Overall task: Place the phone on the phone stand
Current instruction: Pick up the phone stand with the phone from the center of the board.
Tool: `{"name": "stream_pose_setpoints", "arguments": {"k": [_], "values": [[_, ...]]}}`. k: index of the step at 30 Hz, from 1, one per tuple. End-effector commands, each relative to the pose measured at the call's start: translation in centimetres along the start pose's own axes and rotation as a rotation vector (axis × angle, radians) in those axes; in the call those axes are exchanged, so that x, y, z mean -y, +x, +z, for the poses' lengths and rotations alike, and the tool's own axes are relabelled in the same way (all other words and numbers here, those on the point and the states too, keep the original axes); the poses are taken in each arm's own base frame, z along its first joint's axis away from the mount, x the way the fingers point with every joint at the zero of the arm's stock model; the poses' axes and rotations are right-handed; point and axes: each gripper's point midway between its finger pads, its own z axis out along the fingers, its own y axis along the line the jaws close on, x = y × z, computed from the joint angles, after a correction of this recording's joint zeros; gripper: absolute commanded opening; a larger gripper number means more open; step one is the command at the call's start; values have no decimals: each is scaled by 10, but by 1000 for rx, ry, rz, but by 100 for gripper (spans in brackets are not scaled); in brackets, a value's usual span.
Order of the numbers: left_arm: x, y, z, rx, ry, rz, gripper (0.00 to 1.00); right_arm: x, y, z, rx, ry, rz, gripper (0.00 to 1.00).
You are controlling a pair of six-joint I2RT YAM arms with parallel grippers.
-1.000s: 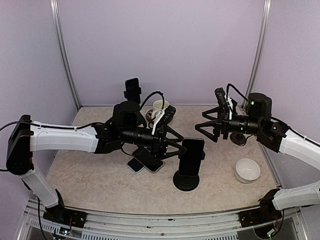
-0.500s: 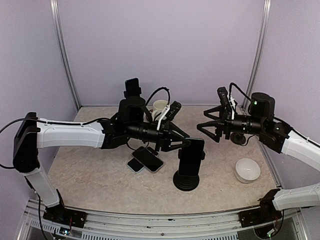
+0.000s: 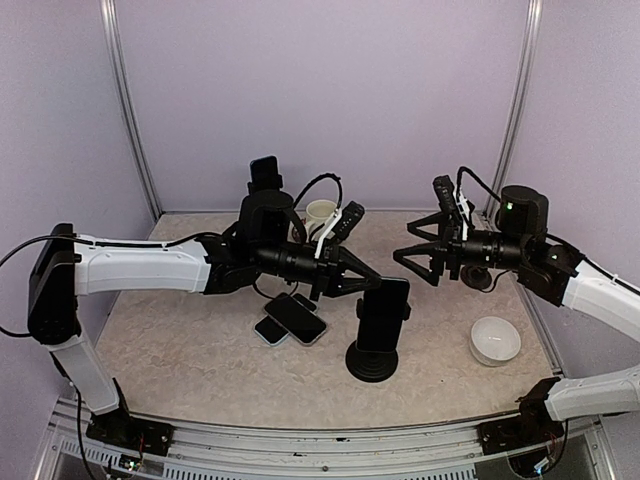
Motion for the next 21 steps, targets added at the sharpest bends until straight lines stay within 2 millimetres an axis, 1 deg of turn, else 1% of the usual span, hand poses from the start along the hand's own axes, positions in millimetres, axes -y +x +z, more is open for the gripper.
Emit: {"name": "stream_pose_setpoints", "arguments": {"k": [1,6,9,21], "values": [[12,-26,-3,50,40,62,0,5,2,0,-2,14,-8,100],[19,-45,-10,96,28,104,0,8,4,-2,-1,32,-1,100],[24,-54,-15,112,23,125,0,8,2,-3,4,40,-5,100],[30,-82,-36,188,-47,177,0,10,1,-7,19,67,0,100]]}}
